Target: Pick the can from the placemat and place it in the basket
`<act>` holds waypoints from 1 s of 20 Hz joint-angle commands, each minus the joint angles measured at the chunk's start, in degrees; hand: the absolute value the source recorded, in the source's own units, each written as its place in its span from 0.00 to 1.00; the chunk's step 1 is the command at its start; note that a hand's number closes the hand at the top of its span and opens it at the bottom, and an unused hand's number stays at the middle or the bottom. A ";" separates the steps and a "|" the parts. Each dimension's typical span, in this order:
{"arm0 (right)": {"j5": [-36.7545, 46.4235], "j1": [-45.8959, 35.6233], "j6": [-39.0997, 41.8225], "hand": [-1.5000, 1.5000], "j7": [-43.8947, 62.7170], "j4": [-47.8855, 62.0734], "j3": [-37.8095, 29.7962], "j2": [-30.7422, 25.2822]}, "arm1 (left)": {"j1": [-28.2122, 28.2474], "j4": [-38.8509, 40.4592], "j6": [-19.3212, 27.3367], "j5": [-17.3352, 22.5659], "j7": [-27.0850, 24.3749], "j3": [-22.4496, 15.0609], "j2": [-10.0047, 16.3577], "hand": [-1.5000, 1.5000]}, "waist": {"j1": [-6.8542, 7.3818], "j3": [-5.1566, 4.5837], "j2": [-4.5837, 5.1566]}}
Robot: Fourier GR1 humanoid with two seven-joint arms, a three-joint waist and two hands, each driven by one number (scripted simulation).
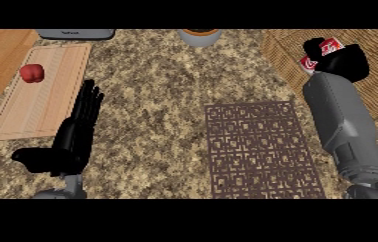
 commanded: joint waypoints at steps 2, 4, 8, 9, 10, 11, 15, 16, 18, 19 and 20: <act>-3.06 1.68 -1.71 0.00 1.39 1.66 -0.19 -0.17 | -0.91 0.78 -0.37 0.43 -0.64 1.58 -0.01 0.50 | -0.19 0.22 0.23; -3.18 0.77 -1.59 0.00 2.37 1.39 0.93 0.47 | -0.99 0.69 -0.87 0.40 0.29 1.81 0.38 0.50 | -0.19 0.21 0.19; -7.01 3.21 -5.80 0.00 -4.49 1.81 -0.55 -3.32 | 0.64 1.41 -3.05 1.32 -2.43 2.66 1.28 0.50 | 0.02 0.24 0.32; -4.27 1.73 -5.81 0.00 0.40 -0.66 2.23 0.62 | -2.67 -0.34 -1.03 0.94 3.19 3.05 1.12 0.50 | -0.34 0.21 0.09; -7.84 5.48 -9.13 0.00 -6.89 -1.63 0.44 -1.59 | 1.35 -1.52 -2.47 0.77 0.80 1.88 1.43 0.50 | -0.36 0.24 0.07; -5.77 2.90 -10.42 0.00 -3.57 -0.04 1.24 -1.25 | 0.74 -0.92 -0.31 -0.69 0.02 0.12 -1.28 0.50 | 0.17 0.25 0.31; -0.25 3.19 -12.44 0.00 0.86 -4.18 4.33 -0.34 | -0.99 -0.23 0.94 -1.39 1.66 0.58 -1.56 0.50 | -0.38 0.19 0.05; 3.40 3.85 -15.46 0.00 3.76 -3.85 5.20 0.68 | 0.15 1.60 -1.29 -0.83 -1.99 0.56 -1.00 0.50 | -0.05 0.16 0.23; 4.82 3.58 -11.72 0.00 4.43 -7.00 5.90 -1.18 | -0.04 -2.03 -1.78 0.35 1.79 2.11 0.87 0.50 | -0.48 0.16 -0.09; 7.40 3.86 -12.27 0.00 7.06 -7.97 6.31 -0.98 | -2.11 -1.14 0.63 -1.47 3.15 1.19 -0.56 0.50 | -0.68 0.16 -0.05; 6.70 5.76 -11.95 0.00 6.71 -9.92 6.01 -1.08 | 1.94 -0.81 -1.00 -1.27 -0.70 0.60 -0.64 0.50 | -0.83 0.15 -0.16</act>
